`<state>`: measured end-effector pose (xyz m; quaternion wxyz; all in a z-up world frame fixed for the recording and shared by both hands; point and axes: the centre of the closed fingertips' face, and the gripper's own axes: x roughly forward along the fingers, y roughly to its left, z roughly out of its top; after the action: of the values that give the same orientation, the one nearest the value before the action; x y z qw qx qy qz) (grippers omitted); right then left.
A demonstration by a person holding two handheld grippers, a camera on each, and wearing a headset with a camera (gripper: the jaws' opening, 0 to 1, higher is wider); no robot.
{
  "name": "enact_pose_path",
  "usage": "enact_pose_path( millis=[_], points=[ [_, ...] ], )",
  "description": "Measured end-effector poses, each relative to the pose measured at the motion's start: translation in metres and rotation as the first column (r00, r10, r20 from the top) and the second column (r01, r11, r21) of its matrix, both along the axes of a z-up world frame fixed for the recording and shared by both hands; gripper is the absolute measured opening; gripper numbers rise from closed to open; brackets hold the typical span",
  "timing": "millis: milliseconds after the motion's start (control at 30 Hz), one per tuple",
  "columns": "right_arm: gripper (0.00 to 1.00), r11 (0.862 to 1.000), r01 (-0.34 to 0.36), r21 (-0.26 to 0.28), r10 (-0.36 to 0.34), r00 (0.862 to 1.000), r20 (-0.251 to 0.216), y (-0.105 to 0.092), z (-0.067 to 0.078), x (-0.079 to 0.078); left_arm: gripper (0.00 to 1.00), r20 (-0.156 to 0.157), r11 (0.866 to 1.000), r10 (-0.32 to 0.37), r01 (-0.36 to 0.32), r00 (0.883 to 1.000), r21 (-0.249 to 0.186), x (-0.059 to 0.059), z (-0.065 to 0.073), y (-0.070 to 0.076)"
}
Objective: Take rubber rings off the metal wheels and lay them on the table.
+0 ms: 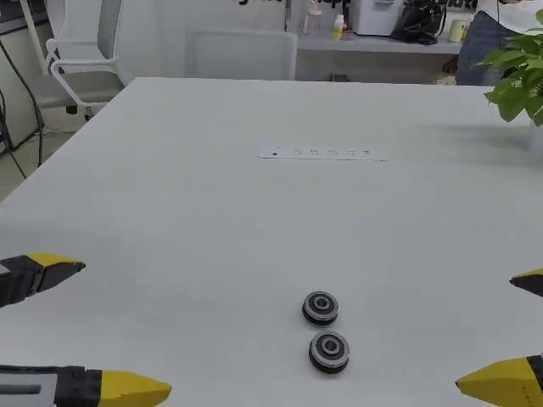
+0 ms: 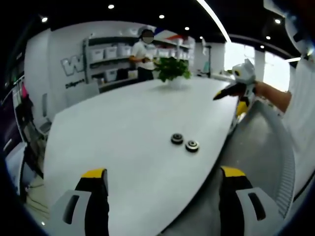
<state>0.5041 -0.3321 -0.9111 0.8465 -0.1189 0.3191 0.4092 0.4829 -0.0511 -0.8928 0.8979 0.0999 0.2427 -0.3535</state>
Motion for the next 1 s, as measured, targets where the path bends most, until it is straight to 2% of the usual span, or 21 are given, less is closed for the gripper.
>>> enact_pose_path(
  millis=[67, 200, 300, 467, 533, 600, 733, 867, 1000],
  points=[
    [0.95, 1.0, -0.001, -0.001, 0.001, 1.0, 0.01, -0.001, 0.005, 0.002, 0.94, 0.011, 1.0, -0.003, 0.003, 1.0, 0.004, 0.003, 0.004, 0.0],
    [0.91, 1.0, -0.012, -0.014, 0.013, 0.999, 0.037, -0.002, 0.016, 0.01, 0.93, 0.031, 0.998, -0.032, 0.03, 0.999, 0.048, 0.008, 0.011, 0.0],
    [0.9, 1.0, -0.023, -0.015, 0.024, 0.998, 0.061, 0.002, 0.025, 0.017, 0.92, 0.054, 0.996, -0.05, 0.046, 0.997, 0.074, 0.017, 0.021, 0.0],
    [0.83, 0.997, -0.073, -0.001, 0.073, 0.992, 0.104, 0.021, 0.042, 0.032, 0.9, 0.096, 0.991, -0.105, 0.096, 0.99, 0.095, 0.032, 0.043, -0.008],
    [0.83, 0.996, -0.093, 0.016, 0.091, 0.989, 0.118, 0.03, 0.048, 0.039, 0.88, 0.093, 0.985, -0.138, 0.126, 0.986, 0.117, 0.037, 0.048, -0.014],
    [0.81, 0.994, -0.11, 0.021, 0.106, 0.987, 0.124, 0.036, 0.051, 0.043, 0.84, 0.119, 0.981, -0.157, 0.141, 0.98, 0.132, 0.044, 0.055, -0.019],
    [0.79, 0.988, -0.15, 0.044, 0.141, 0.978, 0.151, 0.052, 0.061, 0.052, 0.84, 0.139, 0.978, -0.189, 0.174, 0.972, 0.116, 0.053, 0.066, -0.029],
    [0.73, 0.984, -0.177, 0.035, 0.169, 0.972, 0.161, 0.062, 0.063, 0.06, 0.82, 0.176, 0.971, -0.23, 0.214, 0.957, 0.102, 0.065, 0.078, -0.041],
    [0.71, 0.977, -0.211, 0.044, 0.2, 0.964, 0.174, 0.076, 0.066, 0.069, 0.81, 0.204, 0.963, -0.269, 0.255, 0.941, 0.091, 0.079, 0.087, -0.055]
  ],
)
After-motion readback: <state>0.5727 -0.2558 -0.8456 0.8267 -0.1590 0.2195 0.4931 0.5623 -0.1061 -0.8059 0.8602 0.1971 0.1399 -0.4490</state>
